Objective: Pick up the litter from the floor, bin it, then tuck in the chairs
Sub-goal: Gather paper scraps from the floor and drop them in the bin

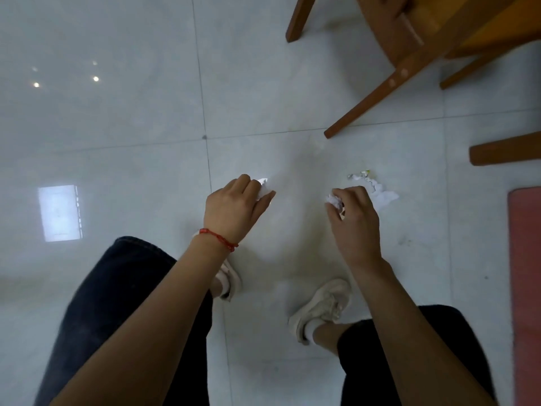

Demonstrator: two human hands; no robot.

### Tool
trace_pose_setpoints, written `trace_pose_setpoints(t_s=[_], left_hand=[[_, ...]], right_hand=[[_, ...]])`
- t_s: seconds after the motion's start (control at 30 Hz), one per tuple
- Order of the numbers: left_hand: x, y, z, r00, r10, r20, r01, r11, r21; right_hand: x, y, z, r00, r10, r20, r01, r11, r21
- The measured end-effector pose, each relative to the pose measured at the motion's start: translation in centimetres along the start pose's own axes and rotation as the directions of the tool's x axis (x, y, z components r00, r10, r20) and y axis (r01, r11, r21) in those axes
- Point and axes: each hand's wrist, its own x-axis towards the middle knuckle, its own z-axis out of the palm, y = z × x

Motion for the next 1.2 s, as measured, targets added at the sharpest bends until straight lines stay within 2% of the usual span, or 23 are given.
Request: trace_pose_setpoints(t_s=[0.27, 0.47, 0.7, 0.87, 1.07, 1.2], left_hand=[[-1.0, 2.9, -14.4, 0.998, -0.036, -0.050, 0.035, 0.999, -0.024], [-1.7, 1.9, -24.1, 0.996, -0.046, -0.080, 0.043, 0.998, -0.038], [-2.3, -4.7, -33.8, 0.987, -0.077, -0.140, 0.076, 0.997, -0.017], [-3.4, -10.8, -39.1, 0.963, -0.142, -0.229, 0.154, 0.988, 0.032], [-3.6, -15.2, -42.0, 0.915, -0.230, -0.332, 0.267, 0.961, 0.069], [-1.6, -17.5, -42.6, 0.906, -0.296, -0.301, 0.332, 0.940, 0.074]], right_hand=[[-1.2, -11.2, -11.4, 0.998, -0.057, 0.004, 0.056, 0.998, 0.015], [-1.2, -20.1, -16.1, 0.991, -0.128, 0.031, 0.128, 0.991, 0.025], [-0.4, -30.5, -15.9, 0.986, -0.168, 0.002, 0.168, 0.983, 0.073], [0.9, -37.0, -14.6, 0.967, -0.256, -0.009, 0.256, 0.964, 0.070], [4.2, -42.8, -13.1, 0.930, -0.368, 0.015, 0.366, 0.928, 0.069], [7.8, -45.7, -11.7, 0.902, -0.430, 0.032, 0.428, 0.902, 0.062]])
